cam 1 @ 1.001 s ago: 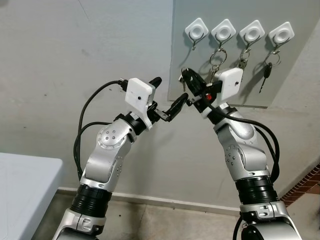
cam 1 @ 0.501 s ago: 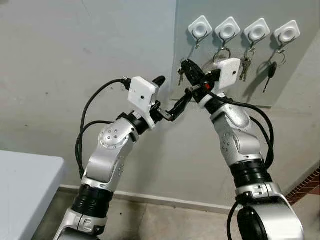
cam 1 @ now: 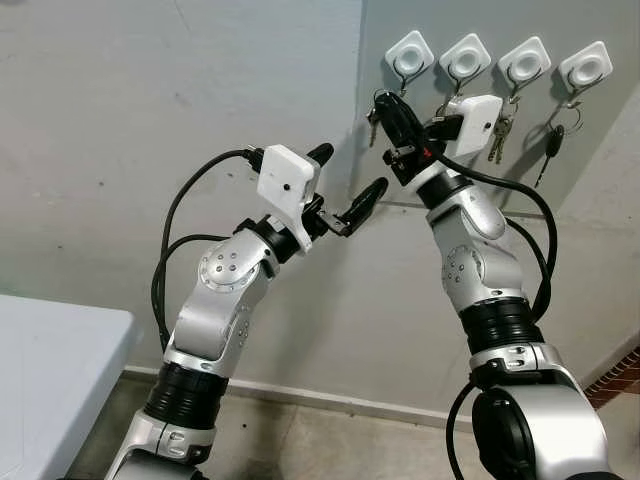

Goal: Hang keys on a hook

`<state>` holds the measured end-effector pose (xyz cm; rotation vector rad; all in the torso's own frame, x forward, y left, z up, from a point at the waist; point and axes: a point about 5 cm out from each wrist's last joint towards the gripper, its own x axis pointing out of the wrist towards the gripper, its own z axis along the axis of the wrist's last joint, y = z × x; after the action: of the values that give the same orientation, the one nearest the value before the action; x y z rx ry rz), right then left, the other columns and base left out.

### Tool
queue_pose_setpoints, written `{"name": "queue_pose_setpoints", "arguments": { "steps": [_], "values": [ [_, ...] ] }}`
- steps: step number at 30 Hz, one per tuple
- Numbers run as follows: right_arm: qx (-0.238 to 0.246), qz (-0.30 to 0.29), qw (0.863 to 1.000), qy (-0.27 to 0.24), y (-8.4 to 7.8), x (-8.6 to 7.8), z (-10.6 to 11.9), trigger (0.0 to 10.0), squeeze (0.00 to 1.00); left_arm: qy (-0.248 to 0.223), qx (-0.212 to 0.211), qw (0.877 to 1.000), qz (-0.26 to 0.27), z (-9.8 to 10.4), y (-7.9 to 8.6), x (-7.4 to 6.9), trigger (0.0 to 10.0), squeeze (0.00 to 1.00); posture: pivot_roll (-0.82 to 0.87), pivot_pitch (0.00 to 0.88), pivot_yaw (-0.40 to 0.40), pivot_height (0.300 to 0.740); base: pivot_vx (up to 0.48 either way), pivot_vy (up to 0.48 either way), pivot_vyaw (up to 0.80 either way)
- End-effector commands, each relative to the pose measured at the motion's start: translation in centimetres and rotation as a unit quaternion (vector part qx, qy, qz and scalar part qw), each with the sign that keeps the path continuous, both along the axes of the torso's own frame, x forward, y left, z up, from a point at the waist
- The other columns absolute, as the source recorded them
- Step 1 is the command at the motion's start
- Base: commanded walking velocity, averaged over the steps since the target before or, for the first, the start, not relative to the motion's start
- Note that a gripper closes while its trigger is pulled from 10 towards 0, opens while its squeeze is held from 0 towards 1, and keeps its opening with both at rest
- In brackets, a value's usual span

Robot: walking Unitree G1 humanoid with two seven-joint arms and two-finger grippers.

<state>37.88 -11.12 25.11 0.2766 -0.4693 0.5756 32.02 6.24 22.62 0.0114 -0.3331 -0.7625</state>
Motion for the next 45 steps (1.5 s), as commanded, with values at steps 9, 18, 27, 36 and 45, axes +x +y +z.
{"name": "queue_pose_setpoints", "arguments": {
  "steps": [9, 18, 27, 36, 45],
  "values": [
    [0.038, 0.017, 0.999, -0.026, 0.2, -0.7, 1.0, 10.0, 0.00, -0.006, 0.001, 1.000, -0.007, 0.6, 0.0, 0.1, 10.0, 0.00, -0.04, 0.000, 0.050, 0.740, 0.000, 0.000, 0.00],
    [0.086, 0.025, 0.996, -0.009, -0.1, -0.9, 0.9, 10.0, 0.00, -0.005, 0.000, 1.000, -0.005, 0.6, 0.1, 0.1, 10.0, 0.00, -0.04, 0.000, 0.048, 0.740, 0.000, 0.000, 0.00],
    [0.169, 0.040, 0.984, 0.037, -0.2, -1.3, 0.3, 10.0, 0.00, -0.004, -0.003, 1.000, -0.003, 0.6, 0.1, 0.1, 10.0, 0.00, -0.04, 0.000, 0.043, 0.740, 0.000, 0.000, 0.00],
    [0.224, 0.053, 0.971, 0.071, 0.1, -1.6, 0.1, 10.0, 0.00, -0.002, -0.005, 1.000, -0.004, 0.7, 0.1, 0.1, 10.0, 0.00, -0.04, 0.000, 0.048, 0.740, 0.000, 0.000, 0.00],
    [0.280, 0.068, 0.952, 0.102, 0.3, -1.6, 0.2, 10.0, 0.00, 0.000, -0.006, 1.000, -0.004, 0.7, 0.2, 0.1, 10.0, 0.00, -0.04, 0.000, 0.048, 0.740, 0.000, 0.000, 0.00]
  ]
}}
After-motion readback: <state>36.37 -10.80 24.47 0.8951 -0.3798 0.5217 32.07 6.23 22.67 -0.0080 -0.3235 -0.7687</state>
